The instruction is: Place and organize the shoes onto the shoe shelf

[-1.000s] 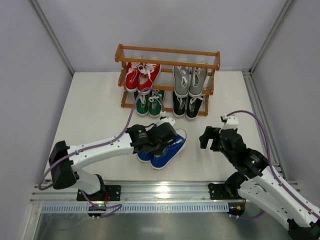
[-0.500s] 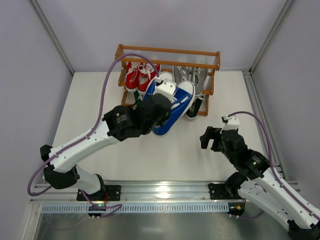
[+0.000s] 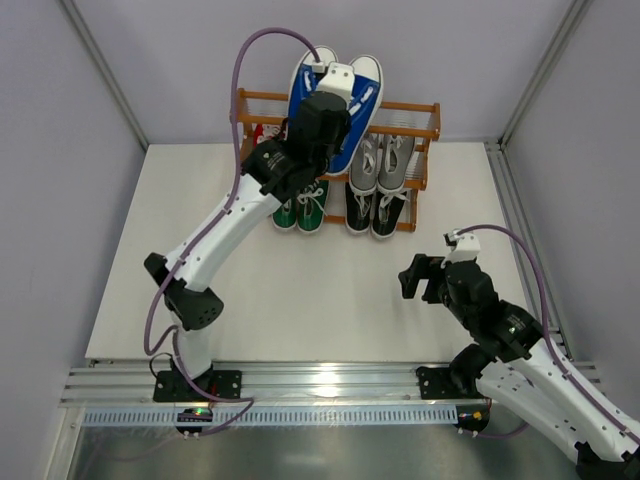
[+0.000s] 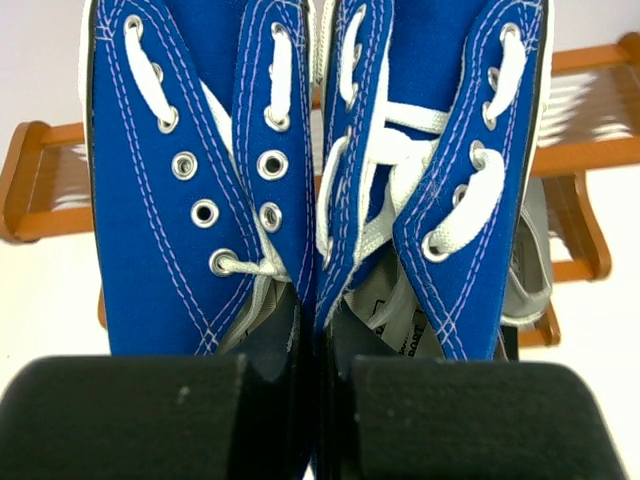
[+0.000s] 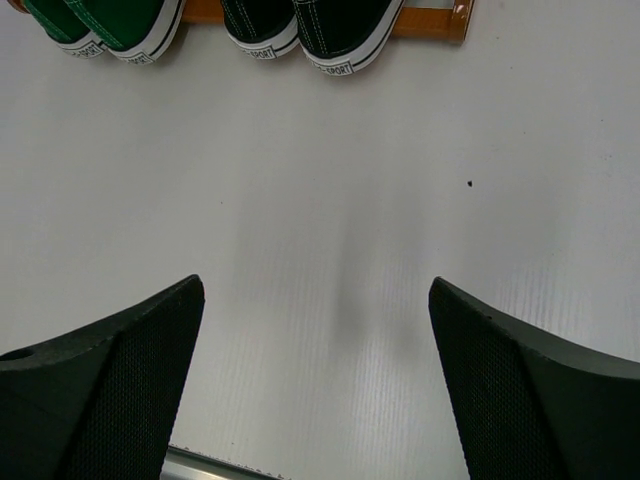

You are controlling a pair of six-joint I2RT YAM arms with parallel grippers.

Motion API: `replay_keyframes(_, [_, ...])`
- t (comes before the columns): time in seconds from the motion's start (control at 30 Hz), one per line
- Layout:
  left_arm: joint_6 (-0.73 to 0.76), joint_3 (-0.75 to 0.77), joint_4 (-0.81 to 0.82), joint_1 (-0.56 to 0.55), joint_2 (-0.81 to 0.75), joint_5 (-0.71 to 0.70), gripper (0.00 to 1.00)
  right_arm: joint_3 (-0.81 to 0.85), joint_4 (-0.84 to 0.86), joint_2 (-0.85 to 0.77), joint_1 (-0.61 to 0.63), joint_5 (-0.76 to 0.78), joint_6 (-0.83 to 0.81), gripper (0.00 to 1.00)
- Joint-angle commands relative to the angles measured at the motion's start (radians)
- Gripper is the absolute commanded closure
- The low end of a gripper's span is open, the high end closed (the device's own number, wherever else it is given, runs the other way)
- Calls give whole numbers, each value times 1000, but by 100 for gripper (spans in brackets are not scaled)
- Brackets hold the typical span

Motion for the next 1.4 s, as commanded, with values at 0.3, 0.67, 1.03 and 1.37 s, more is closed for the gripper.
replay_keyframes(0.3, [94, 110, 548, 124, 106, 44, 100, -37, 75, -19, 5, -25, -5, 6])
replay_keyframes(0.67, [53, 184, 667, 169, 195, 52, 100, -40, 72, -25, 5, -26, 1, 6])
replay_keyframes(1.03, [-1, 187, 636, 192, 239, 71, 100, -42, 70, -30, 5, -23, 3, 6])
replay_keyframes(1.37, [-21, 182, 621, 199, 258, 75, 100, -45, 75, -32, 5, -19, 4, 6])
